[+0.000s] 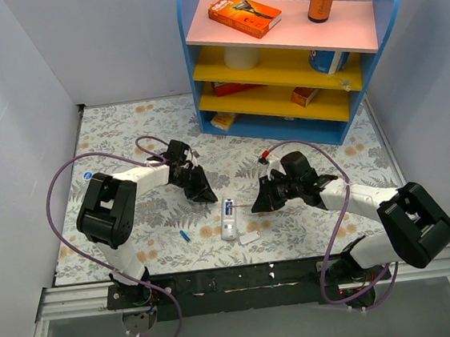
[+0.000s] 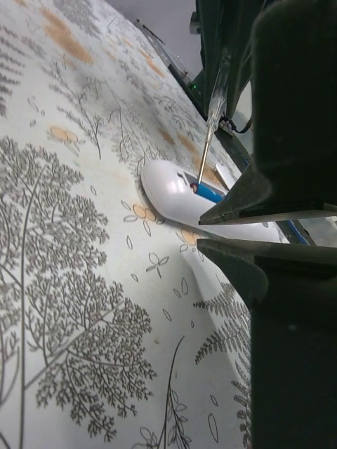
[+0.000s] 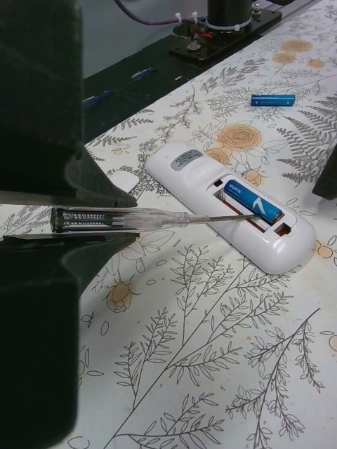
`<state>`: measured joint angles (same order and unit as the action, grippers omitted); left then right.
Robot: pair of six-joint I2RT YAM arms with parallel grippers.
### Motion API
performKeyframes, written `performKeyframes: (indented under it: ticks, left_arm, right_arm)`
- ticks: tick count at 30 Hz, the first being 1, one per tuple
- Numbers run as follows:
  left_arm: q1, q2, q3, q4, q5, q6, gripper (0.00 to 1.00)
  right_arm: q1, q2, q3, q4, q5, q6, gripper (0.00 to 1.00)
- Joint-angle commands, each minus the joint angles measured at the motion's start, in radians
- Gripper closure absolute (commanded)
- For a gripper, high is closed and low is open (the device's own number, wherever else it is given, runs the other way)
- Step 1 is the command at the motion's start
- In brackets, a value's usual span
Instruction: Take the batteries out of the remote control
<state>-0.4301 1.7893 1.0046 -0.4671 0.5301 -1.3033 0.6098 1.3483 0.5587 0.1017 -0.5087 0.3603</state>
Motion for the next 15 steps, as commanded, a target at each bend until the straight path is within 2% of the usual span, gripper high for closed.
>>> performKeyframes:
  ticks: [1,8,15]
  left_arm:
    - [0.004,-0.064,0.023,0.054,0.083,-0.008,0.86]
    - [-0.007,-0.013,-0.021,0.123,0.169,-0.001,0.88]
    - [-0.016,0.044,-0.052,0.17,0.166,-0.014,0.88]
  right_arm:
    - [0.004,0.021,0.0,-0.08,-0.017,-0.03,0.99]
    - [-0.004,0.046,-0.005,-0.069,-0.022,-0.04,0.99]
    - [-0.034,0.06,-0.039,-0.054,-0.042,-0.05,0.99]
